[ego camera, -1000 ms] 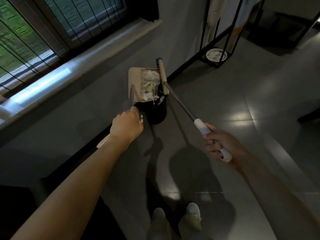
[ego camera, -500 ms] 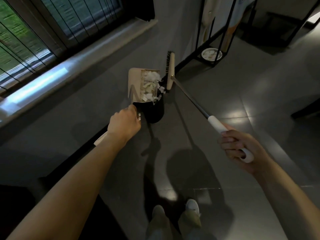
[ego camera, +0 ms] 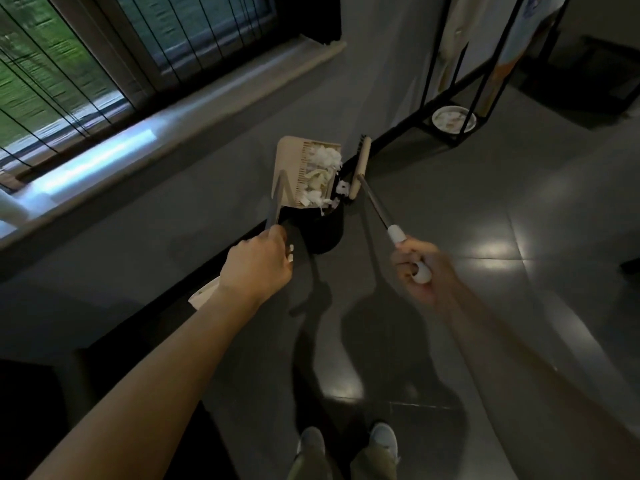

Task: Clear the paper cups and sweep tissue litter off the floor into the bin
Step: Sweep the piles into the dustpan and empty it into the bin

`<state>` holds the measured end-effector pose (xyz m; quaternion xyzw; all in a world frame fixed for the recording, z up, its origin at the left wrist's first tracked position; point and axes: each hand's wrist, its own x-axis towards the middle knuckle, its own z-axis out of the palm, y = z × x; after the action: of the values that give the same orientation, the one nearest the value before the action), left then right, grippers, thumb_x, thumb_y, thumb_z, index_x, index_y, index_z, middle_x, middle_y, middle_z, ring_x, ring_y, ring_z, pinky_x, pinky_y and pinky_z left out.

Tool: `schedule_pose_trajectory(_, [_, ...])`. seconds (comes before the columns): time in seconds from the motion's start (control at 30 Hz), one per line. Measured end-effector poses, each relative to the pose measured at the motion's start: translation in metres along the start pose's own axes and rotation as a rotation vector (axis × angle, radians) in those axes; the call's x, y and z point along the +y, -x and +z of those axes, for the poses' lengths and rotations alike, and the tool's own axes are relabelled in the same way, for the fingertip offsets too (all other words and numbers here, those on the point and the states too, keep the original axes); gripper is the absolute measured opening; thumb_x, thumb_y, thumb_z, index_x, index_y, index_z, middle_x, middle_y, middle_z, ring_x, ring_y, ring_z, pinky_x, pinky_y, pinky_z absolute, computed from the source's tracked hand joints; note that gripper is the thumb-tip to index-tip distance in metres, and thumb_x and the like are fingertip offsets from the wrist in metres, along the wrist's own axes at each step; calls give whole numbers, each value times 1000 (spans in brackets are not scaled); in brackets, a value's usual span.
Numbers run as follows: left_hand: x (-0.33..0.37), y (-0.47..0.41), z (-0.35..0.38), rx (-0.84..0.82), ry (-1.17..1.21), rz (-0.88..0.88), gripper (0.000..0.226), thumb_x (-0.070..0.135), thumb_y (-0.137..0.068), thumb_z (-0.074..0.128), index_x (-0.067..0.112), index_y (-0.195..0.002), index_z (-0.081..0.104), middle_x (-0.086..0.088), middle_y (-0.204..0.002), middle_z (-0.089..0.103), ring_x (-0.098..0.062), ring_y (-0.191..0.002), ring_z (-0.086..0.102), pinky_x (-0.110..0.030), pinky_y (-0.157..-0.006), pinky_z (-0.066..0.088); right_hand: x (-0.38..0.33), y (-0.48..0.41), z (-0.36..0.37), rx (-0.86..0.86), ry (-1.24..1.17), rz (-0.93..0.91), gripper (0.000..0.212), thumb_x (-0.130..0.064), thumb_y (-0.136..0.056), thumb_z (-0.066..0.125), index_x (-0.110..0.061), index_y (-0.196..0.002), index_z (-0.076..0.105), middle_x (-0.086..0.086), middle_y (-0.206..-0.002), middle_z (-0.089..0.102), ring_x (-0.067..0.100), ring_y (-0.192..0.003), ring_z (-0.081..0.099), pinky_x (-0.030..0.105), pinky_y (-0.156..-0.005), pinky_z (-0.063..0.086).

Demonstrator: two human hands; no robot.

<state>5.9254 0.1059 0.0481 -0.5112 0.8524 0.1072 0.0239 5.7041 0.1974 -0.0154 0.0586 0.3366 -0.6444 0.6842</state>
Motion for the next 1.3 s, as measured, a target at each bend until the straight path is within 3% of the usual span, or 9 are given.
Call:
schedule_pose_trajectory(0.07, [0, 1, 1, 3, -13, 1, 25, 27, -94, 49, 13, -115, 50, -8, -105, 62, -29, -88, 63, -43, -79, 53, -1, -2, 0, -84, -74, 10, 75, 8, -28, 84, -14, -86, 42, -5, -45, 38, 1, -33, 38, 14, -27, 30])
schedule_pose_trajectory(0.1, [0, 2, 1, 5, -23, 1, 25, 27, -94, 49, 13, -114, 50, -8, -105, 62, -29, -88, 63, -42, -79, 53, -1, -1, 0, -86, -71, 12, 76, 7, -26, 85, -14, -86, 43, -5, -45, 38, 1, -33, 39, 14, -27, 30])
schedule_pose_trajectory(0.23, [0, 2, 2, 10, -39, 3, 25, 28, -94, 48, 13, -115, 50, -9, -104, 63, -30, -88, 63, -41, -79, 53, -2, 9, -1, -25, -10, -13, 38, 5, -64, 58, -16, -91, 43, -7, -44, 35, 2, -31, 36, 11, -27, 26])
schedule_pose_trajectory(0.4, [-2, 5, 5, 19, -9, 10, 25, 27, -93, 49, 12, -114, 51, -9, -100, 64, -30, -83, 64, -43, -76, 55, -3, 31, -8, -113, -55, 34, 70, 3, -49, 75, -17, -110, 46, -6, -49, 36, 3, -30, 37, 12, -25, 27])
schedule_pose_trajectory(0.5, [-5, 7, 5, 23, 4, 6, 25, 26, -92, 51, 13, -113, 51, -9, -99, 64, -30, -83, 64, -43, -76, 55, -2, 46, -7, -158, -58, 76, 93, 6, -28, 88, -17, -109, 49, -5, -52, 39, 2, -30, 38, 13, -24, 26])
schedule_pose_trajectory(0.7, [-9, 7, 0, 26, 10, 14, 26, 26, -91, 52, 12, -113, 52, -10, -99, 63, -30, -85, 63, -43, -77, 55, -8, 87, -7, -141, -127, 142, 74, 15, -30, 86, -9, -89, 46, -4, -52, 41, 4, -29, 41, 14, -24, 28])
schedule_pose_trajectory(0.9, [-8, 9, -5, 64, -22, 24, 25, 25, -92, 49, 8, -111, 52, -13, -101, 64, -35, -90, 62, -44, -80, 52, 4, 122, 2, -105, 49, 92, 53, 2, -20, 92, -9, -64, 65, -6, -44, 41, 3, -25, 36, 9, -23, 21])
schedule_pose_trajectory(1.13, [-5, 24, 28, -71, -177, 133, 31, 26, -95, 45, 12, -123, 45, -10, -123, 57, -30, -111, 57, -39, -82, 46, 8, 138, 2, -76, 176, -8, 106, -11, -17, 94, -22, -117, 59, -5, -52, 37, 0, -28, 32, 12, -21, 24])
schedule_pose_trajectory(1.3, [-1, 24, 35, -85, -176, 115, 39, 32, -95, 43, 17, -131, 40, -7, -128, 52, -32, -110, 56, -39, -75, 43, 1, 139, 5, -93, 193, -34, 123, -11, -19, 94, -23, -134, 51, -5, -53, 37, 0, -28, 32, 12, -21, 25])
